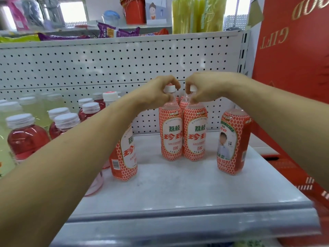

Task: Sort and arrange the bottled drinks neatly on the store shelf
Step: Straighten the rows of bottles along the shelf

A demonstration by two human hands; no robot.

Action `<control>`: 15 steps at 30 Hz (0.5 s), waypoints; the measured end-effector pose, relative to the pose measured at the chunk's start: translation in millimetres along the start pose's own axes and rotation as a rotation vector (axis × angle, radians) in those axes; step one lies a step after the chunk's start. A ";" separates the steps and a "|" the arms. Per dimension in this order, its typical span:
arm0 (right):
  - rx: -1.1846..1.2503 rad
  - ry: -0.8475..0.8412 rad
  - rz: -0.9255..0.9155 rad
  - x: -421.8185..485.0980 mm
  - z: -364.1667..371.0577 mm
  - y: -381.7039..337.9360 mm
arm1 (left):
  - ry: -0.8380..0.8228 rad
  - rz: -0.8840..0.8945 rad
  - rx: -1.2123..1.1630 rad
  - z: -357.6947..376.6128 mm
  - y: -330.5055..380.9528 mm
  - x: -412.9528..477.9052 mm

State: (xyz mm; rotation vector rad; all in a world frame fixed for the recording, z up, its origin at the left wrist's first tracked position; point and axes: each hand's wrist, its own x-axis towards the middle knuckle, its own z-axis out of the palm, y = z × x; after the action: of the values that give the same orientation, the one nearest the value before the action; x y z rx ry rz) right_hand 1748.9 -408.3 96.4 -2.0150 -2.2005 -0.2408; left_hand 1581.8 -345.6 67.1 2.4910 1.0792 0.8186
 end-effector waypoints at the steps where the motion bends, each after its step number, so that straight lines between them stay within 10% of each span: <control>1: 0.005 0.010 -0.001 -1.7 1.5 0.1 | -0.011 -0.003 -0.011 -0.8 0.5 -0.9; 8: 0.085 0.305 0.007 -31.5 5.2 -7.1 | 0.036 -0.017 0.067 5.9 18.2 -23.5; 15: 0.353 0.942 0.078 -92.0 62.5 21.0 | 0.611 0.151 0.465 13.8 -8.1 -104.4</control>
State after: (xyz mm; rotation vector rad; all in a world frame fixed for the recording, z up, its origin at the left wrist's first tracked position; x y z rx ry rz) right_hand 1777.8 -482.4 16.0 -1.3627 -1.4355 -0.5930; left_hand 1527.7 -418.1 12.5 2.7970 1.4127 1.6068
